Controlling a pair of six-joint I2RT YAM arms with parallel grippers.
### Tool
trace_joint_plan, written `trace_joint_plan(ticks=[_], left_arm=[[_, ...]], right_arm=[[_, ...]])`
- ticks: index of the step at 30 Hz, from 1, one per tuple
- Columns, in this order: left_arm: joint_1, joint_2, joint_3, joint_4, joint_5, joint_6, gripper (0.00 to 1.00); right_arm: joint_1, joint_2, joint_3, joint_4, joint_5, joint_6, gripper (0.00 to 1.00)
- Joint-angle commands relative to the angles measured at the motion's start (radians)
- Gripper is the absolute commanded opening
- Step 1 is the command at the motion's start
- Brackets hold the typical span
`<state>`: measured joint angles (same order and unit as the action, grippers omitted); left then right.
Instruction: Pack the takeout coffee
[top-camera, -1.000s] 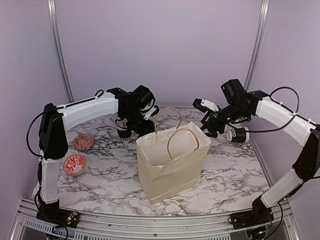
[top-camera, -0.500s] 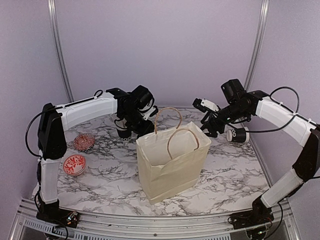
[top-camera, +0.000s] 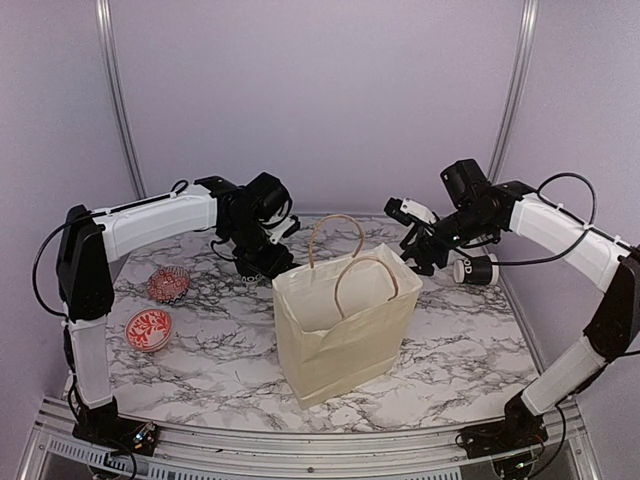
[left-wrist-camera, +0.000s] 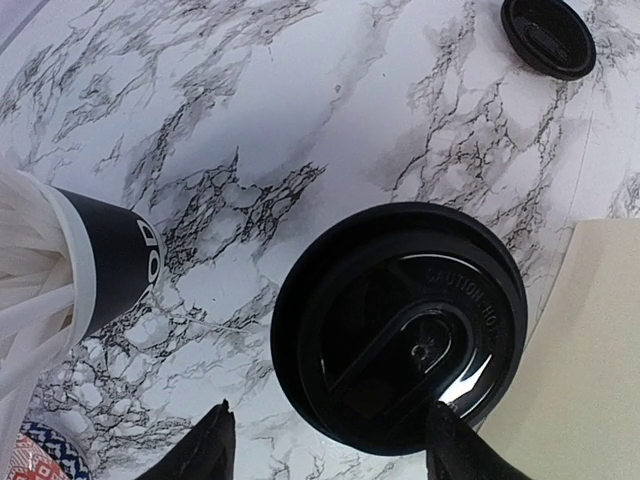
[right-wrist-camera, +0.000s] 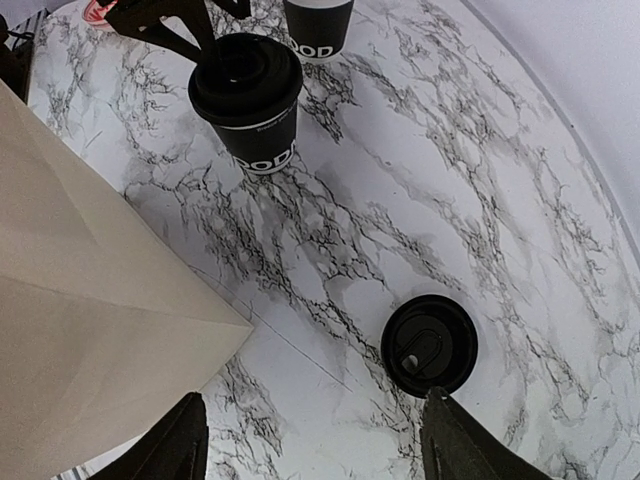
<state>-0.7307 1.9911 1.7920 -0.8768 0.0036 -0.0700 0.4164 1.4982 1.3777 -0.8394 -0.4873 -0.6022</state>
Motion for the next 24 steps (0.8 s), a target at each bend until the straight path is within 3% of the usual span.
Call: trace_joint_plan(ticks=[1, 11, 24], left_arm=[[0.004, -0.002, -0.004, -0.065, 0.022, 0.006, 0.69], [-0.021, 0.023, 0.091, -0.060, 0.120, 0.041, 0.74], [-0.026, 0.081, 0.102, -0.060, 0.072, 0.032, 0.74]], right_arm=[[-0.005, 0.010, 0.025, -0.009, -0.014, -0.002, 0.70], [-0.005, 0.012, 0.021, -0.010, -0.014, -0.004, 0.70], [-0.005, 0.019, 0.021, -0.010, -0.018, -0.005, 0.70]])
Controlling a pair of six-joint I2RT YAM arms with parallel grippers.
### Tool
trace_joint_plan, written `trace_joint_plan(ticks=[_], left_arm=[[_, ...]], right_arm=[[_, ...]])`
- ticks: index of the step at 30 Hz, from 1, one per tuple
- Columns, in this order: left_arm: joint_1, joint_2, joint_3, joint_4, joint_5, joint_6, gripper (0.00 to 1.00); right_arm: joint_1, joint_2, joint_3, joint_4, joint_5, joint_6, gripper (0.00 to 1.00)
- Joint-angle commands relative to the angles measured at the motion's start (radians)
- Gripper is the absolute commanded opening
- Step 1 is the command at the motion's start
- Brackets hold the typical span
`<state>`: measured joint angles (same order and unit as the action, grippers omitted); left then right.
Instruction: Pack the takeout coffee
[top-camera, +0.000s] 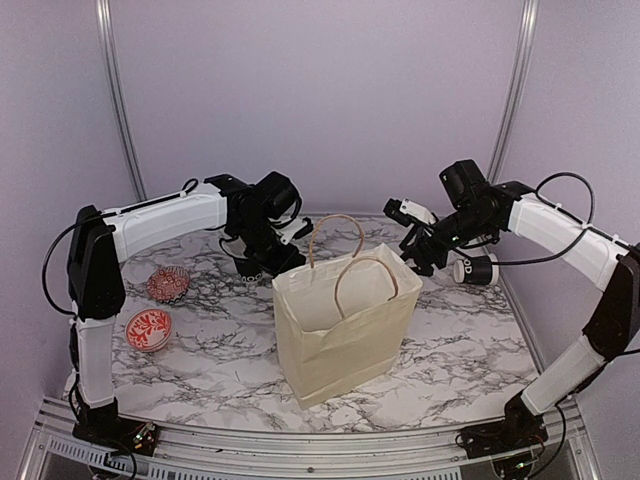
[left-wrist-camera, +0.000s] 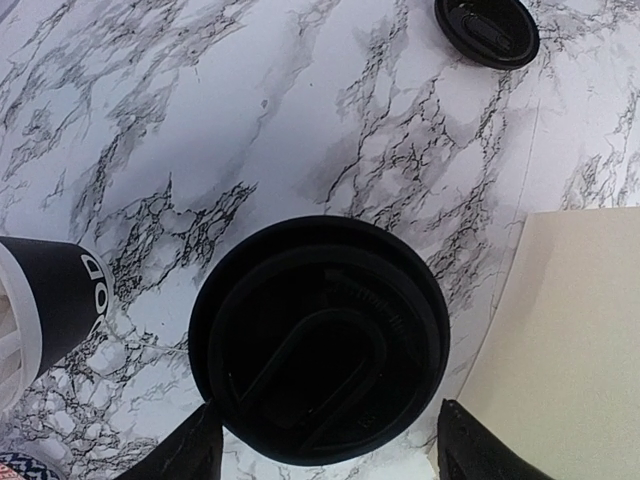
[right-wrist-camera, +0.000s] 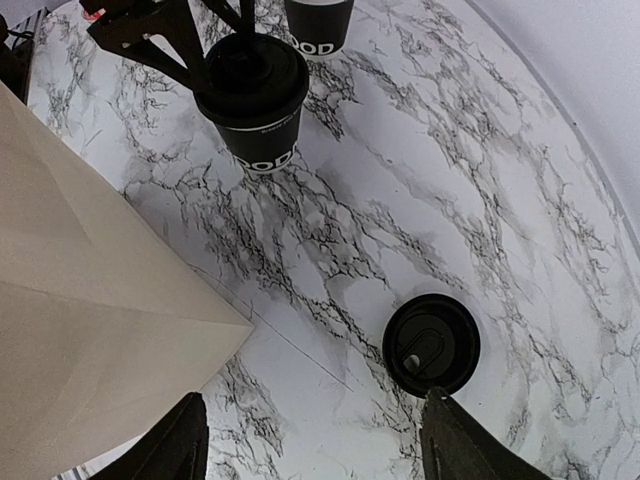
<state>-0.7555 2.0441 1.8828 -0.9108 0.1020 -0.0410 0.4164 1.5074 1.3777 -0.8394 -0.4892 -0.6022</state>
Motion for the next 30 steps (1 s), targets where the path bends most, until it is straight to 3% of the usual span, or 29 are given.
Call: trace_joint_plan(ticks=[1, 13, 30], left_arm=[[-0.001, 0.031, 0.014, -0.026, -0.027, 0.003, 0.74], [-0.006, 0.058, 0.023, -0.028, -0.021, -0.002, 0.58], [-0.010, -0.018, 0.022, -0.039, -0.060, 0.004, 0.58]], right_arm=[[-0.005, 0.011, 0.020, -0.010, -0.016, -0.004, 0.70], [-0.005, 0.010, 0.020, -0.010, -0.018, -0.004, 0.70], [-0.005, 0.016, 0.030, -0.013, -0.019, -0.004, 0.70]])
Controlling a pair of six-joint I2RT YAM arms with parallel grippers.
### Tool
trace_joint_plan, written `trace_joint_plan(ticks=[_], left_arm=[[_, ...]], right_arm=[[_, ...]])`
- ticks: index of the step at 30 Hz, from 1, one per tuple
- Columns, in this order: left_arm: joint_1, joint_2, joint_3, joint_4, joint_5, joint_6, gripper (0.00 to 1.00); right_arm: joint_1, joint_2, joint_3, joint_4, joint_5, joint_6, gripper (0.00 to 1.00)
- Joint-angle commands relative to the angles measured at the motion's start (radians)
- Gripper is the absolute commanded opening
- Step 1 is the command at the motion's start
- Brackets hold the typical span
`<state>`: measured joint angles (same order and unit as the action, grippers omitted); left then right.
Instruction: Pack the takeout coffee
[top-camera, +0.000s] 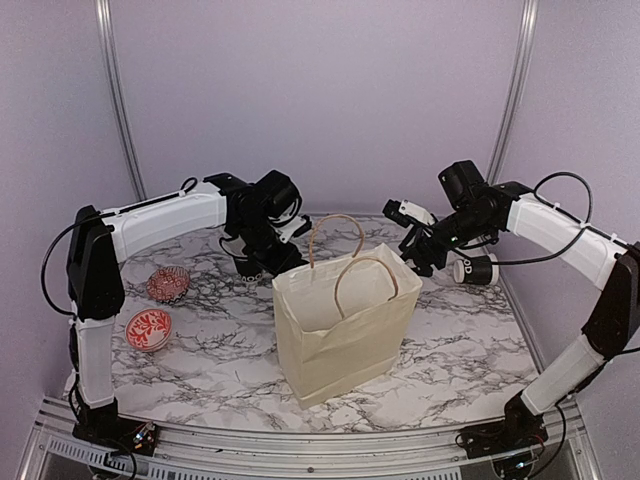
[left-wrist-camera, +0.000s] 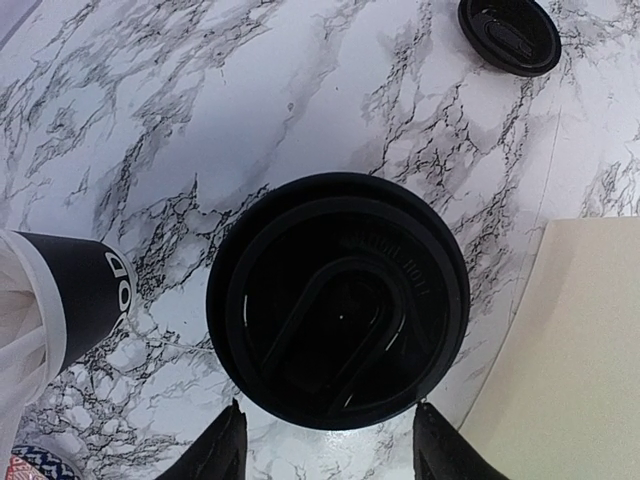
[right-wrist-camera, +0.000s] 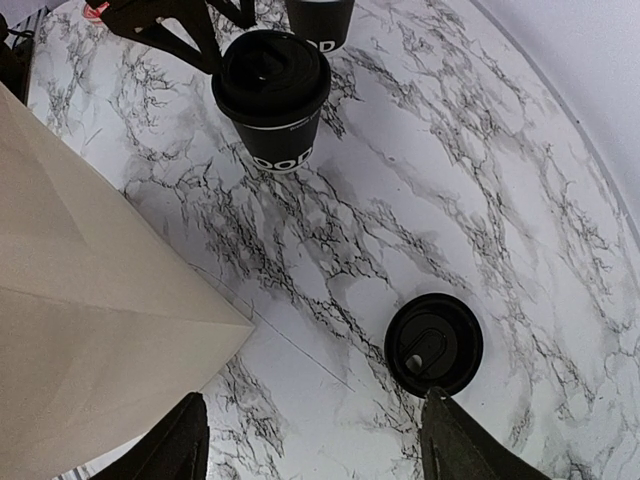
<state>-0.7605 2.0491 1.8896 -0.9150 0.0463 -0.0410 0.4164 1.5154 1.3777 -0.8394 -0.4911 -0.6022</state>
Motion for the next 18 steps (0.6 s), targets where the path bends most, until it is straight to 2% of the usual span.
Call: trace_joint_plan(ticks=[1, 3, 6, 18], left_arm=[[-0.006, -0.016, 0.022, -0.035, -0.004, 0.002, 0.60], [-0.010, 0.003, 0.042, -0.035, -0.015, 0.001, 0.68], [-0.013, 0.033, 0.078, -0.035, -0.033, 0.005, 0.74], [-0.012, 0.114, 0.117, -0.035, -0.038, 0.003, 0.72]], right_arm=[[-0.005, 0.008, 0.031, -0.015, -0.017, -0.004, 0.70], [-0.005, 0.008, 0.032, -0.015, -0.017, -0.004, 0.70], [-0.006, 0.006, 0.031, -0.016, -0.017, -0.005, 0.70], [-0.005, -0.006, 0.013, -0.012, -0.012, -0.008, 0.70]])
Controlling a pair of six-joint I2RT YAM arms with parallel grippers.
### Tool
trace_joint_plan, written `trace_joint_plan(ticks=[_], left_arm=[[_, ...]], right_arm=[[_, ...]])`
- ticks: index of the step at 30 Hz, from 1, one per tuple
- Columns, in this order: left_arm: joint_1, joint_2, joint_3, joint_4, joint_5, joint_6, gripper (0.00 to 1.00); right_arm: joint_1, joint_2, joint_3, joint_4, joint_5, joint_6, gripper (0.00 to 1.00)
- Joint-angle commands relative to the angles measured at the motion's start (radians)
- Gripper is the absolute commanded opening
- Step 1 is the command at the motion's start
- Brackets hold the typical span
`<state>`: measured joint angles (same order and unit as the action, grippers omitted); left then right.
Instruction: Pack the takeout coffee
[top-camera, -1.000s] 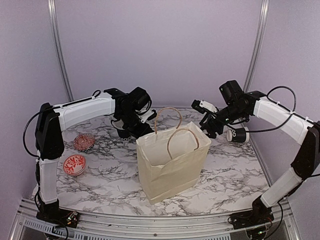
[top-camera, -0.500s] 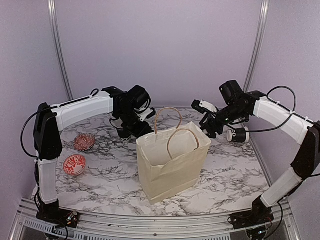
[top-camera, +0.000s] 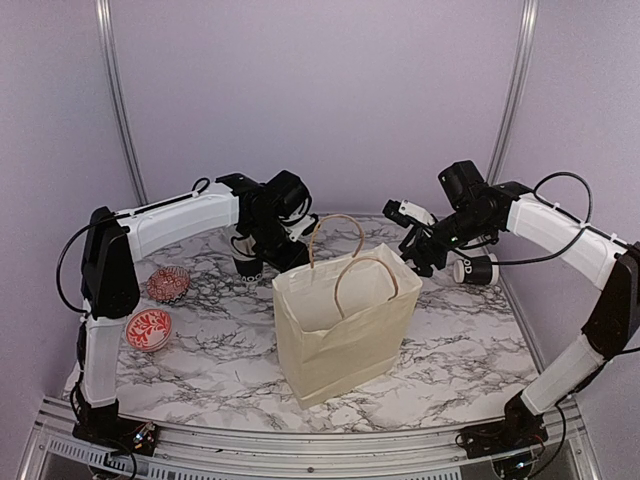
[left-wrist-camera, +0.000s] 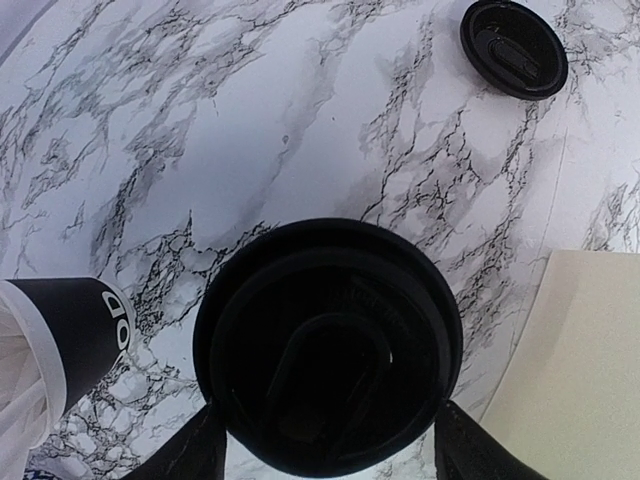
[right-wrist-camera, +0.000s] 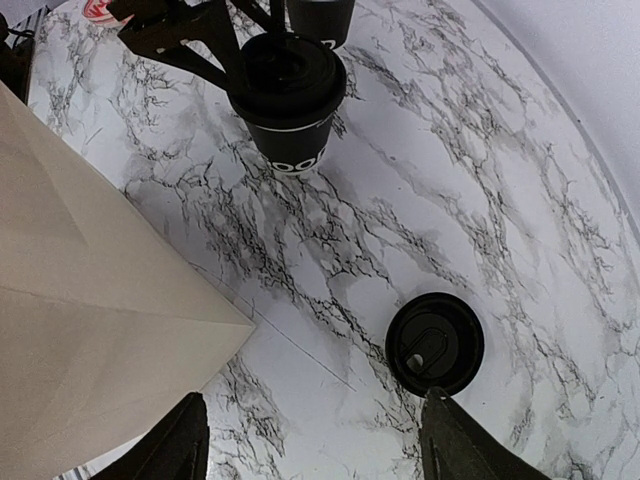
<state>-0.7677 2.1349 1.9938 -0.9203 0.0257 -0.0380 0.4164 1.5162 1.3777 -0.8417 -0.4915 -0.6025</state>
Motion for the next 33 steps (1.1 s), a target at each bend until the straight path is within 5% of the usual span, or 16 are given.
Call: trace_joint_plan(ticks=[1, 7, 22, 27, 33], left_arm=[[-0.005, 0.032, 0.013, -0.029, -0.018, 0.000, 0.71], [-0.005, 0.026, 0.007, -0.029, -0.009, -0.007, 0.60], [-0.005, -0.126, -0.063, -0.031, -0.053, -0.010, 0.51], [-0.004, -0.184, -0.126, -0.030, -0.067, -0.015, 0.50], [-0.014, -0.268, -0.193, -0.032, -0.098, -0.035, 0.62]], right_arm=[[-0.004, -0.006, 0.012, -0.010, -0.012, -0.008, 0.70], [-0.005, -0.002, 0.011, -0.007, -0.013, -0.008, 0.70], [-0.005, 0.011, 0.016, -0.005, -0.016, -0.007, 0.70], [-0.005, 0.021, 0.042, -0.017, -0.019, -0.007, 0.70], [-0.016, -0.011, 0.210, -0.092, -0.012, -0.020, 0.72]])
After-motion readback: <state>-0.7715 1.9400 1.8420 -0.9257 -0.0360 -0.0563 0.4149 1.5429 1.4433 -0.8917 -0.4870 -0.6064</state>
